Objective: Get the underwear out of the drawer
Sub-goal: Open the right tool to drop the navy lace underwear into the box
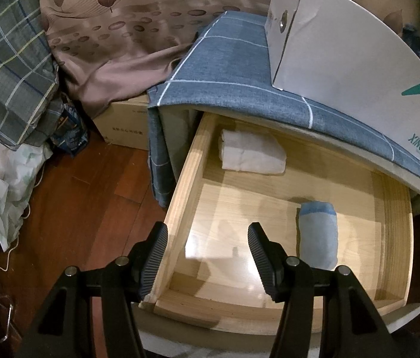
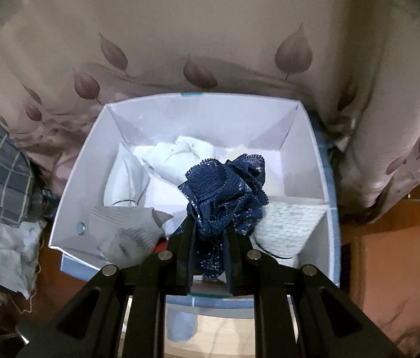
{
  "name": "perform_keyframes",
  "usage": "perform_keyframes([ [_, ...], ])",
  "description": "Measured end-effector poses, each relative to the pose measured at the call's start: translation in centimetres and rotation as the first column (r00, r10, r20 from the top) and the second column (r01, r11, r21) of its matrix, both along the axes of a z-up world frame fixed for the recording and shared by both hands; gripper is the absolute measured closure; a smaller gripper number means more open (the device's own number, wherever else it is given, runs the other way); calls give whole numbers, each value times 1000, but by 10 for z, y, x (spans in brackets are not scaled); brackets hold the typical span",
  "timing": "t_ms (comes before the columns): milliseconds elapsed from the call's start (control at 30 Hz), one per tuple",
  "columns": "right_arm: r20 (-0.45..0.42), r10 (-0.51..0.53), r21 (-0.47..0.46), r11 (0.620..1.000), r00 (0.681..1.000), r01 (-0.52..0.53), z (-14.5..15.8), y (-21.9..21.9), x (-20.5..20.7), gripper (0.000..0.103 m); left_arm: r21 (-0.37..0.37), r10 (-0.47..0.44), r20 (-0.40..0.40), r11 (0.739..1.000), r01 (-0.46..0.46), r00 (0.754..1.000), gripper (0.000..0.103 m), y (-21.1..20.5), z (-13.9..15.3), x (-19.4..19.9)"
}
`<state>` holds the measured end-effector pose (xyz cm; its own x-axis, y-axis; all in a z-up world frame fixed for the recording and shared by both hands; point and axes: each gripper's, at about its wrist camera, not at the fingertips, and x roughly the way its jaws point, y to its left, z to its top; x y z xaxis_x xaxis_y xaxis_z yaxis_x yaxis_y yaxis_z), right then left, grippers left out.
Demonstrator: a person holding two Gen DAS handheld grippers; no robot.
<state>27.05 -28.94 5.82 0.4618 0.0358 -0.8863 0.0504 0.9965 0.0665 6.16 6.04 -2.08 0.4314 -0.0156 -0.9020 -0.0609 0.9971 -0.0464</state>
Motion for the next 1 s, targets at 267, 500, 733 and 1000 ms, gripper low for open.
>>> perform_keyframes([
  [267, -27, 14, 42, 999, 1000, -13, -20, 10, 10, 80, -6, 9, -5, 1000, -9, 1000, 46, 1, 0, 2],
  [500, -15, 22, 57, 998, 1000, -21, -17, 9, 1, 62, -2, 11, -4, 1000, -11, 1000, 46, 2, 0, 2],
  [733, 18, 61, 70, 996, 998, -62, 1, 7, -25, 62, 2, 25, -4, 1000, -25, 1000, 46, 4, -2, 2],
  [1000, -25, 201, 76, 977, 979, -199, -14, 25, -89, 63, 3, 67, 11, 998, -67, 998, 46, 13, 2, -2],
])
